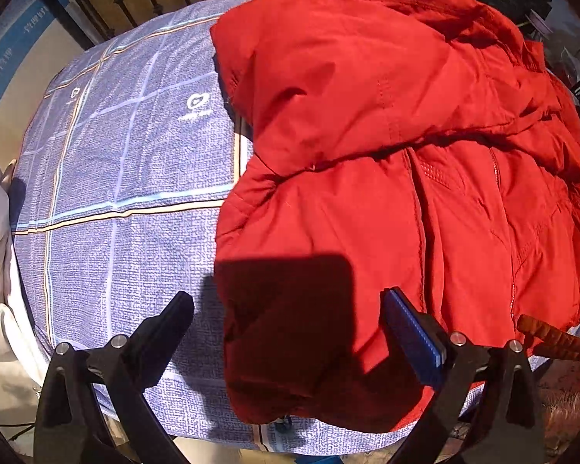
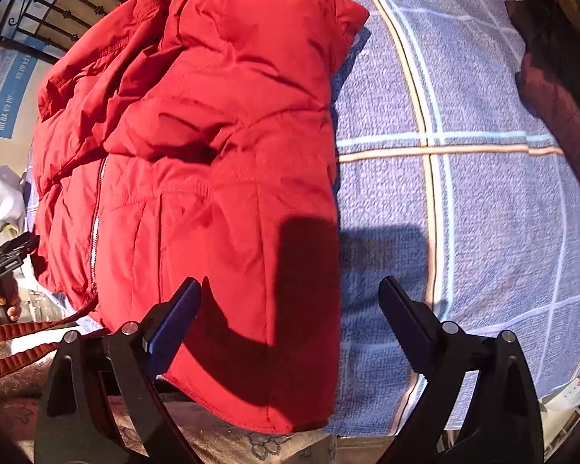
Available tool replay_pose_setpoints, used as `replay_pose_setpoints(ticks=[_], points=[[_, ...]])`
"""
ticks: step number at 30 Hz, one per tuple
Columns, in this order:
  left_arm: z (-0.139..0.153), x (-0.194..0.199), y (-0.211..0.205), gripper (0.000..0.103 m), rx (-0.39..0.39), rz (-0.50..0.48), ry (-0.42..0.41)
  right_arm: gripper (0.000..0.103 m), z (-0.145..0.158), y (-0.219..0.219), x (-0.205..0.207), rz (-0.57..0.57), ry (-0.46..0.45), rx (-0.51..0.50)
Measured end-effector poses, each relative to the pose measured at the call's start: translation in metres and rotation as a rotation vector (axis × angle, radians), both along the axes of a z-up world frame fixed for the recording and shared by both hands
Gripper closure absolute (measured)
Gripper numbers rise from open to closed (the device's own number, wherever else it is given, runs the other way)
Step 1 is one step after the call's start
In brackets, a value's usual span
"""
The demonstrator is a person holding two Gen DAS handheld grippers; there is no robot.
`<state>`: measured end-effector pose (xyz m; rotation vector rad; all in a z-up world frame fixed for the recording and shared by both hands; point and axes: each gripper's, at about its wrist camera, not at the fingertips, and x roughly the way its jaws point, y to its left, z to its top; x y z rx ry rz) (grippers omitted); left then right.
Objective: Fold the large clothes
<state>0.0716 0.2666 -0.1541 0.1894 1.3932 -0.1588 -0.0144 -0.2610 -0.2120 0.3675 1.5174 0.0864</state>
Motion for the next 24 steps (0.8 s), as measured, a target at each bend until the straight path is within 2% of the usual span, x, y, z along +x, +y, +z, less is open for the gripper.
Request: replay_pose_setpoints(ticks=[3,8,9,10,11,14,16,17,19,21,24], points=[[-0.007,-0.001,-0.004,0.012,-0.009,-0.008,0.017,0.011,-0.004,0.008,-0.011,0.033,0.013,0.021],[-0.014,-0.007,-0.009,0.033,-0.022,-0.033,0.040,0.011,-0.018,0.022,-0.027,0.081,0.071,0.049],[-0.014,-0.008,-0.010,0.040,-0.025,-0.036,0.039,0.012,-0.022,0.023,-0.028,0.084,0.085,0.053],[-0.014,-0.010,-0.012,0.048,-0.023,-0.037,0.040,0.019,-0.026,0.025,-0.032,0.084,0.096,0.059],[-0.014,-0.012,-0.014,0.052,-0.024,-0.038,0.038,0.035,-0.030,0.025,-0.036,0.080,0.106,0.070],[-0.014,-0.017,-0.020,0.068,-0.026,-0.046,0.035,0.064,-0.037,0.028,-0.044,0.040,0.111,0.106],[-0.007,-0.019,-0.023,0.081,-0.039,-0.047,0.029,0.078,-0.033,0.028,-0.045,0.025,0.091,0.144],[-0.002,-0.021,-0.024,0.084,-0.050,-0.055,0.023,0.083,-0.028,0.026,-0.047,0.024,0.082,0.154],[0.011,-0.027,-0.021,0.091,-0.088,-0.063,0.016,0.087,-0.015,0.027,-0.049,0.038,0.050,0.181],[0.026,-0.037,-0.015,0.092,-0.118,-0.080,0.011,0.088,-0.002,0.022,-0.057,0.034,0.031,0.222],[0.040,-0.064,-0.005,0.094,-0.147,-0.122,0.047,0.090,0.013,0.012,-0.070,0.027,0.056,0.254]])
